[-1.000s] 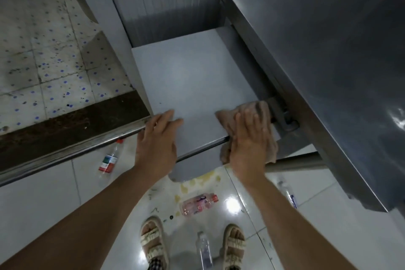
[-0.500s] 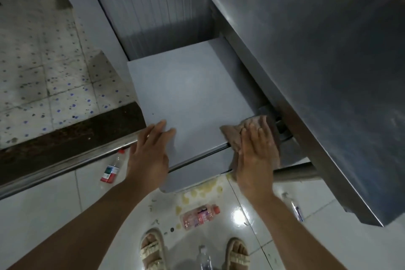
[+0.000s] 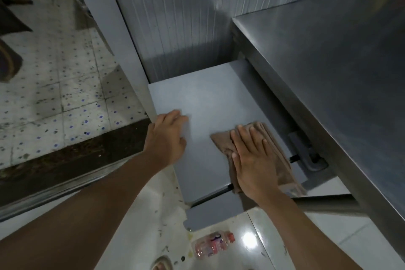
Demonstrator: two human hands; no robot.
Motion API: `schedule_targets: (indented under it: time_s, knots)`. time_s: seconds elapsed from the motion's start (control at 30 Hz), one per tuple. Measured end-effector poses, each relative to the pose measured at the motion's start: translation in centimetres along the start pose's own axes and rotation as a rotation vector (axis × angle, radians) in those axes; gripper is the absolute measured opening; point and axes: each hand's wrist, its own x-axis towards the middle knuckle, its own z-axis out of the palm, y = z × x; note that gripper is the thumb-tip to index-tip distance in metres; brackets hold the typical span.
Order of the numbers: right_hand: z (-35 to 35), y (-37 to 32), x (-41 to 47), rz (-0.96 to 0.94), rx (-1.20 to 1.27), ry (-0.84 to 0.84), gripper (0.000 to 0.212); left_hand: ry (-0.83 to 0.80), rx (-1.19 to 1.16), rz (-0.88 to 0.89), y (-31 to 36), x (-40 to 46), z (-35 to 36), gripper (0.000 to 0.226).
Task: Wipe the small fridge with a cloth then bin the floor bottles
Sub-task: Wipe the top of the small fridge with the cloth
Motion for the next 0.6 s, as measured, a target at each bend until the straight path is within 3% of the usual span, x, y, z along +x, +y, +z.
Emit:
schedule_targets:
  time_s: [0.13,0.3,0.6]
  knots:
    - [0.3,-0.2,2.2,0.018,-0.004,-0.06,0.051,-0.008,0.022,-0.022,-1.3,2.8,0.1,0.059]
    - [0.6,-1.7,-1.7,-0.004,0.041,0.08,0.049,0.022,-0.004,-0.1,-2.9,5.9,-0.5,0.06]
    - [0.9,-2.1,-1.7,-0.026,-0.001,-0.018,0.061,-0.042,0.022,-0.134,-3.5,8.7,-1.0,0.062]
